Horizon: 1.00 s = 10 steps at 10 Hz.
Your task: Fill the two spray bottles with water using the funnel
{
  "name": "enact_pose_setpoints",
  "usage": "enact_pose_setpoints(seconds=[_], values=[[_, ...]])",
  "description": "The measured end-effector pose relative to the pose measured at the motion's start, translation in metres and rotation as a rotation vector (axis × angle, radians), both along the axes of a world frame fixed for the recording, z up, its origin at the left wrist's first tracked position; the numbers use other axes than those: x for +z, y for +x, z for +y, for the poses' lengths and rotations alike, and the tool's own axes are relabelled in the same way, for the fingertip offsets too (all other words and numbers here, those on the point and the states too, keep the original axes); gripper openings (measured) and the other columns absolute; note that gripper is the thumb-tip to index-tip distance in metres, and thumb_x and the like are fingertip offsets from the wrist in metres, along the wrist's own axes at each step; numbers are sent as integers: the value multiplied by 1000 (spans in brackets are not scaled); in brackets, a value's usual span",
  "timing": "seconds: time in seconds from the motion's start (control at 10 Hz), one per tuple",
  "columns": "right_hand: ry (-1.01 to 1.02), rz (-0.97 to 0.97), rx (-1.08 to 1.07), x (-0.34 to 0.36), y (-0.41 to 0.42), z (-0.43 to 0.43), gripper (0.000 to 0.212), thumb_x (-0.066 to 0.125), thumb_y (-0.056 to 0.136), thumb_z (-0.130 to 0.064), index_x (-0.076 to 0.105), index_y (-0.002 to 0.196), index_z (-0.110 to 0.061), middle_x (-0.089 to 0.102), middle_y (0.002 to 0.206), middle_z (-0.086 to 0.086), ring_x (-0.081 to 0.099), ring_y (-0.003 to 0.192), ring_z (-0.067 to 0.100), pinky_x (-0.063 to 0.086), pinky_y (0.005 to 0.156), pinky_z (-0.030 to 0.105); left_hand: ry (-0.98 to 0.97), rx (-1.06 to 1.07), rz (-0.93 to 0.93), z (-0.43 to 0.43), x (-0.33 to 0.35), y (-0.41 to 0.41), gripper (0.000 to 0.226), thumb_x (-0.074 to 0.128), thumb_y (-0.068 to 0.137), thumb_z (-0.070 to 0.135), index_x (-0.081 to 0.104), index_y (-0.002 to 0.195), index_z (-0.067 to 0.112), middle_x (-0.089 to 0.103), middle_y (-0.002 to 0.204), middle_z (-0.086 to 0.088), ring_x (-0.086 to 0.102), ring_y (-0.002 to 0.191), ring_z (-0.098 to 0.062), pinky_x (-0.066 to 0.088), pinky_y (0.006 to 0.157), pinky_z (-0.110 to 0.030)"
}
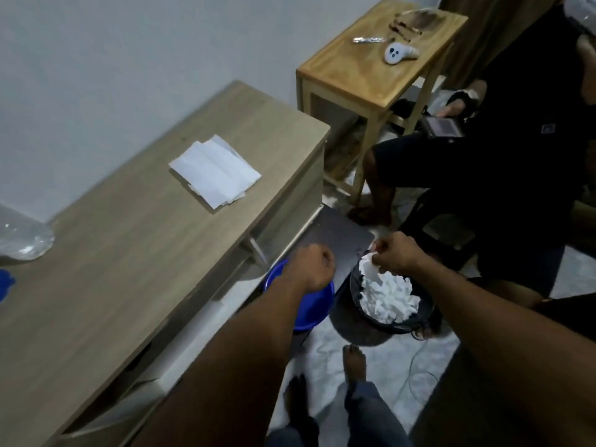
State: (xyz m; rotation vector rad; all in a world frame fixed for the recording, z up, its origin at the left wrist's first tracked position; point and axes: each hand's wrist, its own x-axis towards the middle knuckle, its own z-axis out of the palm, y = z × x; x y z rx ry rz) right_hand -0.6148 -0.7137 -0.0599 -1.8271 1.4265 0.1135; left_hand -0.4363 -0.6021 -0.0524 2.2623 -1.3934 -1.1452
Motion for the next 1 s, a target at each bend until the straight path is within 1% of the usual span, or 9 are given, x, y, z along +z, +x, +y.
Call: enact_pose_setpoints(seconds=[0.1, 0.2, 0.3, 0.4, 0.5, 0.6, 0.7, 0.9, 1.0], values=[[68, 53, 9, -48, -28, -20, 5, 69, 76, -10, 67, 73, -6, 72, 68, 11, 72, 72, 31, 61, 67, 42, 84, 4, 47, -17, -28, -21, 25, 55, 87, 30, 68, 101, 14, 71, 96, -12, 66, 93, -30, 55, 88, -44], [117, 125, -10, -86, -57, -38, 11, 73, 76, -20, 65, 70, -19, 72, 75, 7, 71, 82, 31, 59, 79, 43, 128, -4, 79, -41, -52, -45, 20, 57, 88, 29, 65, 98, 13, 70, 102, -15, 65, 98, -33, 55, 88, -44], [107, 190, -51, -117, -83, -58, 15, 76, 77, -32, 65, 78, -22, 71, 96, 10, 66, 95, 31, 55, 84, 40, 125, -6, 112, -69, -72, -71, 12, 54, 90, 22, 61, 88, 13, 69, 102, -16, 64, 102, -33, 53, 89, -42], [127, 245, -96, -147, -104, -74, 20, 75, 76, -37, 65, 83, -22, 70, 100, 10, 65, 98, 32, 54, 81, 37, 134, 8, 145, -91, -91, -90, 22, 58, 91, 22, 67, 110, 15, 69, 108, -8, 63, 102, -24, 48, 90, -28], [139, 255, -141, -167, -118, -85, 28, 71, 74, -38, 64, 97, -25, 67, 111, 11, 63, 104, 33, 51, 84, 35, 121, 17, 149, -104, -108, -101, 28, 61, 90, 21, 66, 117, 14, 70, 113, -10, 64, 105, -27, 46, 89, -26], [176, 254, -137, -180, -125, -91, 39, 73, 72, -42, 64, 107, -27, 66, 117, 8, 62, 112, 31, 50, 91, 35, 161, -8, 152, -113, -116, -107, 31, 57, 92, 22, 62, 122, 15, 68, 115, -13, 64, 103, -29, 46, 86, -28], [196, 243, -123, -186, -126, -95, 40, 72, 76, -43, 65, 111, -24, 69, 116, 9, 61, 114, 30, 49, 93, 34, 163, -10, 154, -116, -120, -109, 32, 55, 93, 23, 61, 123, 15, 68, 114, -14, 64, 102, -30, 48, 86, -32], [241, 200, -42, -175, -106, -98, 39, 70, 85, -36, 61, 119, -18, 68, 103, 12, 64, 103, 32, 49, 82, 33, 93, 41, 135, -118, -103, -102, 33, 55, 94, 20, 63, 125, 11, 68, 121, -11, 60, 114, -29, 43, 97, -30], [217, 155, 8, -160, -84, -100, 40, 69, 87, -36, 59, 121, -18, 68, 108, 12, 64, 99, 30, 49, 78, 32, 90, 97, 131, -117, -85, -89, 37, 47, 96, 20, 59, 130, 10, 64, 126, -12, 58, 117, -29, 42, 98, -31]])
